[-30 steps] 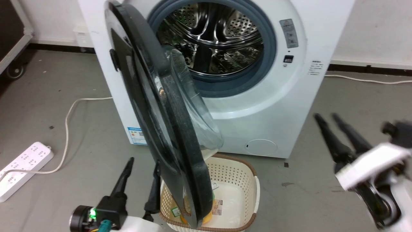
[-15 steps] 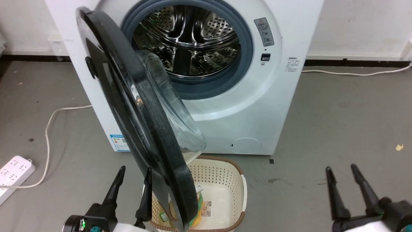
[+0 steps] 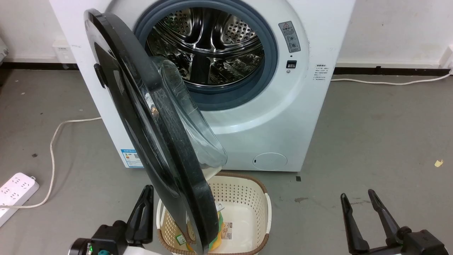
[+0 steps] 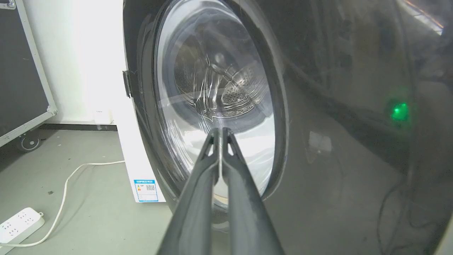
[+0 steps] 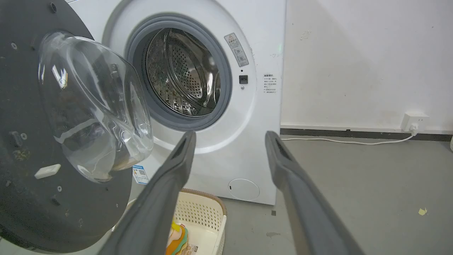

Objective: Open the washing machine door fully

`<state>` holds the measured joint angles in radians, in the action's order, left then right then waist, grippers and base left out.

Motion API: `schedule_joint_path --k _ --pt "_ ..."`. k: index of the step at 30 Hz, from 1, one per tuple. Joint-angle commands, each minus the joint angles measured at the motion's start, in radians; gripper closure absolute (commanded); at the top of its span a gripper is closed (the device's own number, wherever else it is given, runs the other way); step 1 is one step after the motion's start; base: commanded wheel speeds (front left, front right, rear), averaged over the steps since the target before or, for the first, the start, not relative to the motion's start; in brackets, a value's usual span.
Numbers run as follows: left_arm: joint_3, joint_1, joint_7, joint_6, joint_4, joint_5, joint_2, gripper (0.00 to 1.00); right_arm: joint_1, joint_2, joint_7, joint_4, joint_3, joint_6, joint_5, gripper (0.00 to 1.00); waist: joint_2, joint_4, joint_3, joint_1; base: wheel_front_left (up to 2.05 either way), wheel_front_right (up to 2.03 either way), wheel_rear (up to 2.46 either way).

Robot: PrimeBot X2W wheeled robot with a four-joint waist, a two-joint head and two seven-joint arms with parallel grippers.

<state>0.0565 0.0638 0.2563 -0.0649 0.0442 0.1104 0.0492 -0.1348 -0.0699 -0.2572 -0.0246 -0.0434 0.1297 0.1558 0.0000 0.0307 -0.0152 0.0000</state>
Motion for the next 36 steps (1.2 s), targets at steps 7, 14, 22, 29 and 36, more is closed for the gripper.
schedule_joint_path --k 7,14,22,29,36 --pt "-0.031 -0.033 0.006 0.044 -0.162 -0.005 0.001 1.00 0.000 0.006 -0.004 -0.009 0.003 0.001 -0.001 0.00 0.0000 0.008 0.003 0.0000 0.00 0.00 0.00" --pt "-0.015 -0.115 0.006 0.098 -0.402 0.036 0.001 1.00 -0.002 0.008 -0.004 -0.006 0.005 0.001 0.001 0.00 0.0000 0.014 0.005 0.0000 0.00 0.00 0.00" --pt "0.138 -0.139 0.006 0.046 -0.437 -0.034 0.001 1.00 0.002 0.011 -0.004 0.004 0.004 0.001 0.012 0.00 0.0000 0.012 0.006 0.0000 0.00 0.00 0.00" --pt "0.288 -0.080 -0.048 0.004 -0.350 -0.027 0.001 1.00 0.002 0.015 -0.005 0.013 0.007 0.001 0.021 0.00 0.0000 0.009 0.014 0.0000 0.00 0.00 0.00" --pt "0.366 -0.043 -0.124 -0.026 -0.233 0.010 0.005 1.00 0.006 0.017 -0.005 0.022 0.011 0.001 0.023 0.00 0.0000 0.018 0.020 0.0000 0.00 0.00 0.00"
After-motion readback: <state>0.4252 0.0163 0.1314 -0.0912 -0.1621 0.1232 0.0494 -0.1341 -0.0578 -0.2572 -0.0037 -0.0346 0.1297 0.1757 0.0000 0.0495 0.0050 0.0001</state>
